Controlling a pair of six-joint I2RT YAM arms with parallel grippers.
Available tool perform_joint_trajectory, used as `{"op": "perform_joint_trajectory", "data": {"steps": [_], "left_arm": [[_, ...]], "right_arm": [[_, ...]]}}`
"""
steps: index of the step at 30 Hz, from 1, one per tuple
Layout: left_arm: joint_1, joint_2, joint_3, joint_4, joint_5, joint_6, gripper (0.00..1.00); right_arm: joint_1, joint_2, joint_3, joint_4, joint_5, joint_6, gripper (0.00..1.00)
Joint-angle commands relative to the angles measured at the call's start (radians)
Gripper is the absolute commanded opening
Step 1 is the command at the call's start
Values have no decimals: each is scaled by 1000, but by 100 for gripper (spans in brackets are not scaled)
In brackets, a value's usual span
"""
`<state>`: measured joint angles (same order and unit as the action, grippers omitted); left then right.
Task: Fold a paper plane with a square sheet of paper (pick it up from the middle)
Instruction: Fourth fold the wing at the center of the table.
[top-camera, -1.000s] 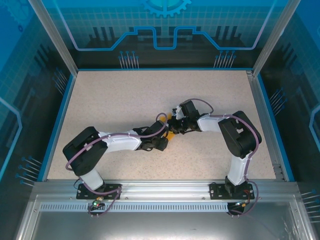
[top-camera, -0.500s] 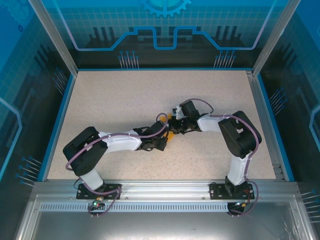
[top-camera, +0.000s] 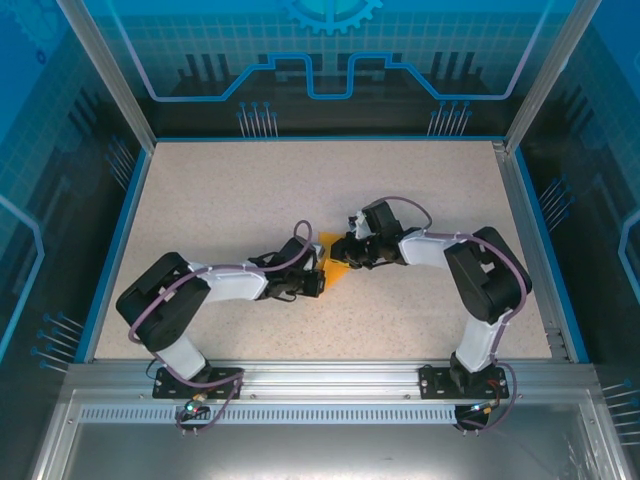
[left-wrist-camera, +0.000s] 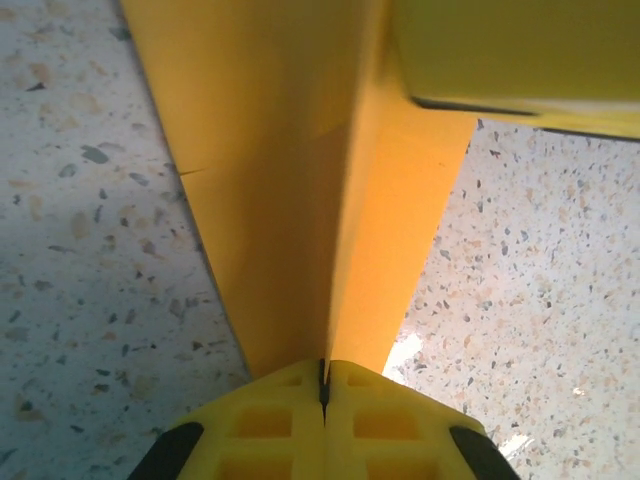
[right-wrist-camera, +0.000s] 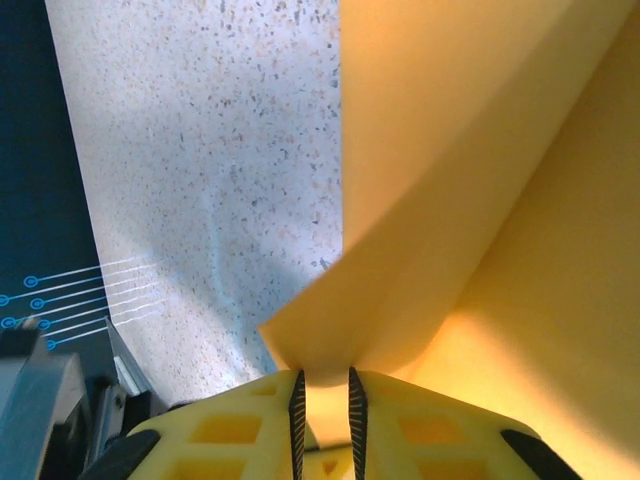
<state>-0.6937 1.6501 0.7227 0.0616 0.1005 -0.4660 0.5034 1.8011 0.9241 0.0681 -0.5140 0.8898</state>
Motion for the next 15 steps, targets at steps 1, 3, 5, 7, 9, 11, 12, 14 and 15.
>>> {"op": "perform_joint_trajectory", "data": {"steps": [1,3,5,7,9,11,12,14,15], "left_arm": [[31,1,-22,87,163,-40,6],[45,15,-23,94,188,-54,6],[54,27,-26,106,209,-66,5],[63,38,-24,109,228,-76,5],[70,46,-26,113,238,-90,3],[75,48,-37,122,242,-111,2],[77,47,-41,125,242,-118,2],[83,38,-57,135,238,-137,2],[83,32,-66,142,236,-146,2]], "right_arm": [[-3,-44,-14,-18,5,-15,22],[0,-49,-14,-20,-3,-18,22],[5,-51,-14,-20,-6,-18,22],[10,-47,-10,-18,-5,-19,21],[12,-36,-5,-12,-6,-15,20],[12,-20,4,-9,-6,-11,19],[11,-13,5,-3,-6,-7,19],[12,-1,13,2,-3,-1,19],[11,4,16,5,-1,-1,19]]}}
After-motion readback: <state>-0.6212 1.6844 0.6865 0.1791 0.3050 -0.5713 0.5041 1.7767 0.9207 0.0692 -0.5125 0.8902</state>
